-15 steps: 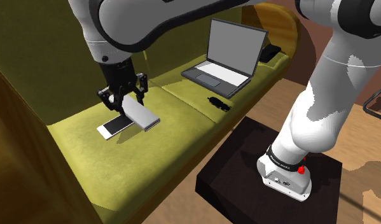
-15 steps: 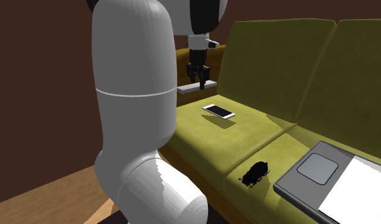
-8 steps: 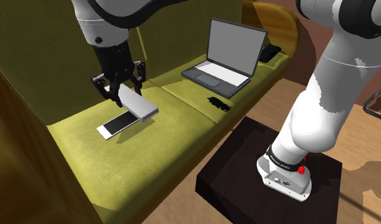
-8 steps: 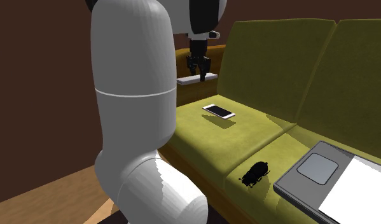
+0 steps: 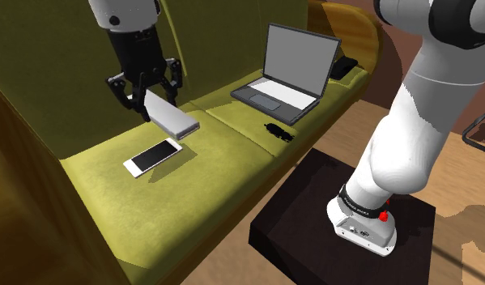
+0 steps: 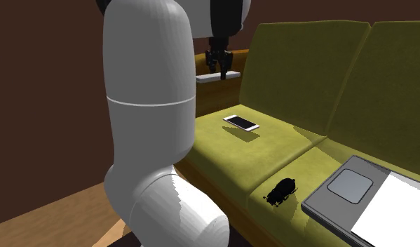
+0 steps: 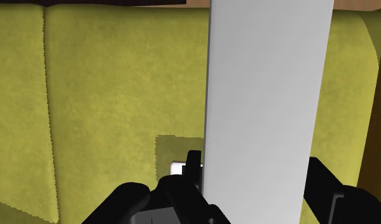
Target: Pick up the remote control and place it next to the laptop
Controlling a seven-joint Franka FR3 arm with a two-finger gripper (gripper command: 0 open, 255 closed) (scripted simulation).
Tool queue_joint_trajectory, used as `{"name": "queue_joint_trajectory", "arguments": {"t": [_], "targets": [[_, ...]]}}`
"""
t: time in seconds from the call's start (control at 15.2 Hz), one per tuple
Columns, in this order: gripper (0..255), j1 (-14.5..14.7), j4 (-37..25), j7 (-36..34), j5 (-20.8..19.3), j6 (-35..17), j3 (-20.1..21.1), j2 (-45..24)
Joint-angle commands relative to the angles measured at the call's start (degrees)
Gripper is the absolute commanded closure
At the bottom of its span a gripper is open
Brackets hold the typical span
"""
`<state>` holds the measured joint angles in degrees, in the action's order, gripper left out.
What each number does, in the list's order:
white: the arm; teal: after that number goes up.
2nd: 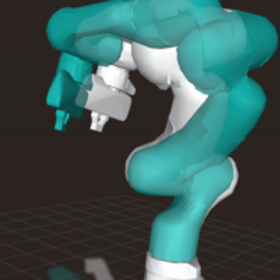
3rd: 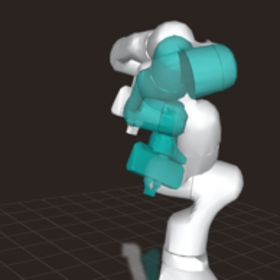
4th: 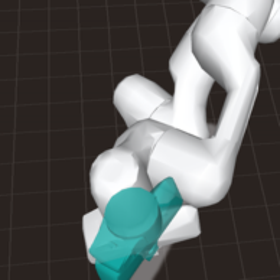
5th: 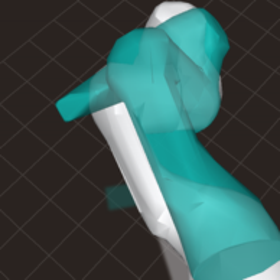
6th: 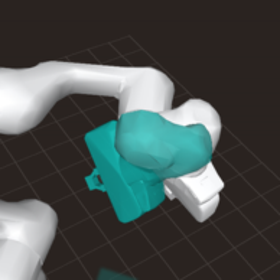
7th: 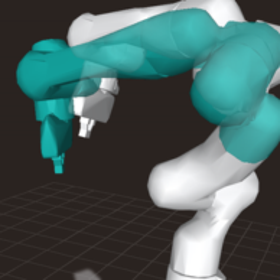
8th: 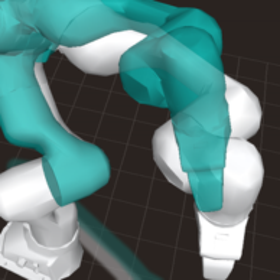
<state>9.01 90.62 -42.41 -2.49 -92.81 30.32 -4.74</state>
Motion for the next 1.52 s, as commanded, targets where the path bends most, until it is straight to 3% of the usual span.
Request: {"name": "queue_joint_trajectory", "arguments": {"t": [0.0, 1.32, 1.45], "targets": [[255, 0.1, -2.1, 0.0, -0.2, 1.8, 0.0, -0.4], [255, 3.9, -28.0, -2.3, -4.8, 20.4, 1.2, -8.8], [255, 1.4, -25.9, 0.7, -3.8, 19.7, 0.2, -7.0]]}}
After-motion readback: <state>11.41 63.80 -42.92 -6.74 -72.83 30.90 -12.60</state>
